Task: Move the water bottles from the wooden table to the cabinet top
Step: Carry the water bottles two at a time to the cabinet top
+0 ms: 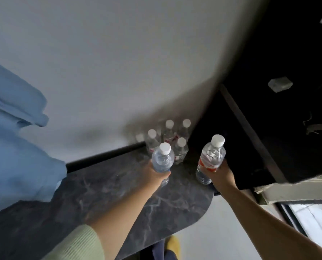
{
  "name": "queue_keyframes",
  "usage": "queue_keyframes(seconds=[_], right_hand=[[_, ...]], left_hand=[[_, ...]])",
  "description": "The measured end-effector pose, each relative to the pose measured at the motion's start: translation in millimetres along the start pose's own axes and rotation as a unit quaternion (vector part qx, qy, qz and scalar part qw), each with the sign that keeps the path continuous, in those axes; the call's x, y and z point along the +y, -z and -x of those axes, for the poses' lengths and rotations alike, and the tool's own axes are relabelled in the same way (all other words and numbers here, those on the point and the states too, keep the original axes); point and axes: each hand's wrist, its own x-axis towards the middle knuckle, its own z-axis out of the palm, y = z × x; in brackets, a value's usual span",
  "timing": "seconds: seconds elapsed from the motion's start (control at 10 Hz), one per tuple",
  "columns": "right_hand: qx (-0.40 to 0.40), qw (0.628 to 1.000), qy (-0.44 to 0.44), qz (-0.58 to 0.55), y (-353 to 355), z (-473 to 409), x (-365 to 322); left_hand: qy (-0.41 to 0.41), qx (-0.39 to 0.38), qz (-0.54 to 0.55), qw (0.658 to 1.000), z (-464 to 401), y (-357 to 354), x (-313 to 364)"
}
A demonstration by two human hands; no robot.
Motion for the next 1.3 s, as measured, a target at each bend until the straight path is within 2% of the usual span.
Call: queue_keyframes(seconds=[0.1,0.2,0.4,0.5,0.6,0.8,1.0,1.2,1.3], right_hand=[[0.0,1.0,-0.007,-0.014,-33.7,-43.7,13.7],[0.014,0.999,-0.004,-0.041,-59.8,-77.5,24.9],[-0.013,0.998,-0.042,-0.048,-89.4,-118.0,48.0],[-0.032,0.998,-0.049,-0.031,-94.0,-128.3,58.5],[-0.042,0.997,-0.057,-0.011,-96.2,-133.2,60.7],[-0.036,0.999,0.012,-0.021,-97.4,-135.6,56.7],[-0.058,0.998,-0.011,-0.018,-93.5,-128.3,53.7],[-0.085,0.993,-0.035,-0.071,-70.3,-95.2,34.3],[-0.085,0.993,-0.035,-0.068,-49.2,-75.0,15.6]], left_hand=[[-0.003,-0.01,0.03,0.999,-43.5,-21.7,-17.5],[0.007,0.029,0.063,0.998,-75.2,-40.6,-28.4],[0.038,0.124,0.14,0.982,-102.2,-72.2,-43.6],[0.034,0.128,0.125,0.983,-110.5,-75.4,-51.7],[-0.003,0.119,0.106,0.987,-120.7,-75.4,-68.5],[-0.027,0.089,0.053,0.994,-120.7,-72.5,-74.7],[-0.025,0.052,0.045,0.997,-115.8,-64.2,-69.4],[-0.028,0.071,0.017,0.997,-89.8,-48.0,-54.6],[-0.036,0.05,0.009,0.998,-70.7,-33.2,-36.9]])
